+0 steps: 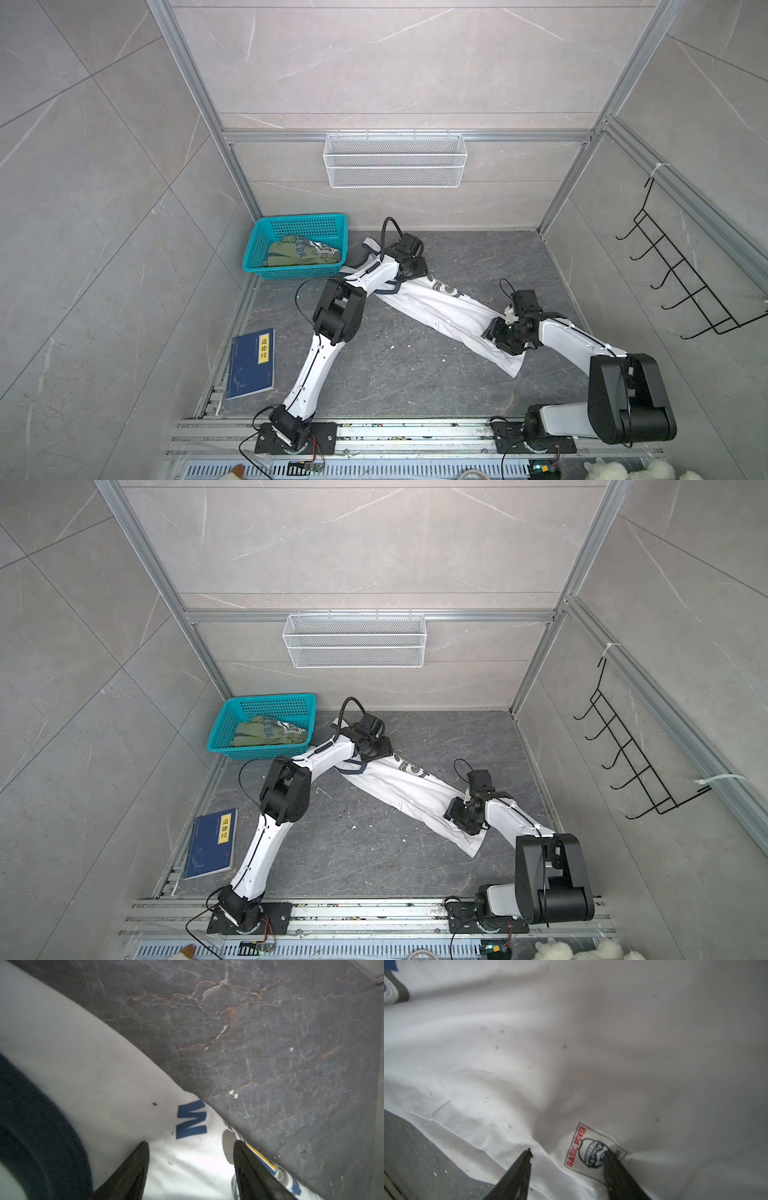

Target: Fold and stack the tank tops

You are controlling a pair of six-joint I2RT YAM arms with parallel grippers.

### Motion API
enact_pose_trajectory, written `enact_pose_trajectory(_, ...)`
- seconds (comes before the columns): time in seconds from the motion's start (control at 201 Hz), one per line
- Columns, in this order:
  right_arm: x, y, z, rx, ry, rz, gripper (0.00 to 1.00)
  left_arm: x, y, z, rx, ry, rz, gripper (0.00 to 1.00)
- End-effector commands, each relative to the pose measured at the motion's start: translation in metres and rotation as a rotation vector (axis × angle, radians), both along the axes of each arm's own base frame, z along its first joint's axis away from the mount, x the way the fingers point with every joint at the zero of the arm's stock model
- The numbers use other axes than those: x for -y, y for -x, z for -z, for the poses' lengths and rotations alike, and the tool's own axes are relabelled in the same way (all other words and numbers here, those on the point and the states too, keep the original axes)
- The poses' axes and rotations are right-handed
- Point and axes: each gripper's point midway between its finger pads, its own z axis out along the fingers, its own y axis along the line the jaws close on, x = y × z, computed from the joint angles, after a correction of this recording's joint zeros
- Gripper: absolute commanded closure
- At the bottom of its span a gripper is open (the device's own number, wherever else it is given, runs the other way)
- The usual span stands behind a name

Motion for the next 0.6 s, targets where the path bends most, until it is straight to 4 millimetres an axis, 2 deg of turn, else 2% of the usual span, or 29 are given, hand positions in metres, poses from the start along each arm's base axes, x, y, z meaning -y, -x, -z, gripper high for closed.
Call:
enact_pose_trajectory(0.0,-0.007,0.031,0.020,-0.111,-0.026,0.017,0.41,-0.015,-0.018,0.019,-0.008,-0.052,-0.004,0.33)
enact_pose_trajectory(0.04,-0.008,0.034,0.021,-0.118,-0.030,0.021,0.40,-0.015,-0.023,0.021,-0.002,-0.053,0.004,0.33)
enact_pose_trajectory(0.055,-0.009,0.035,0.022,-0.120,-0.031,0.019,0.27,-0.015,-0.025,0.024,-0.003,-0.054,0.008,0.33)
enact_pose_trajectory(0.065,-0.010,0.036,0.022,-0.121,-0.034,0.019,0.11,-0.015,-0.027,0.024,0.000,-0.054,0.008,0.33)
enact_pose_trajectory(0.07,-0.011,0.036,0.022,-0.121,-0.035,0.019,0.06,-0.014,-0.027,0.023,0.001,-0.053,0.012,0.33)
enact_pose_trajectory(0.085,-0.012,0.037,0.023,-0.122,-0.038,0.017,0.01,-0.014,-0.029,0.024,0.003,-0.053,0.012,0.33)
enact_pose_trajectory(0.264,-0.029,0.053,0.018,-0.122,-0.050,-0.013,0.00,0.000,-0.041,0.030,0.009,0.002,0.042,0.33)
enact_pose_trajectory(0.453,-0.048,0.082,0.014,-0.127,-0.037,-0.048,0.00,0.022,-0.042,0.033,0.004,0.081,0.056,0.34)
enact_pose_trajectory(0.592,-0.076,0.102,0.013,-0.126,-0.036,-0.116,0.00,0.045,-0.041,0.027,0.021,0.142,0.105,0.34)
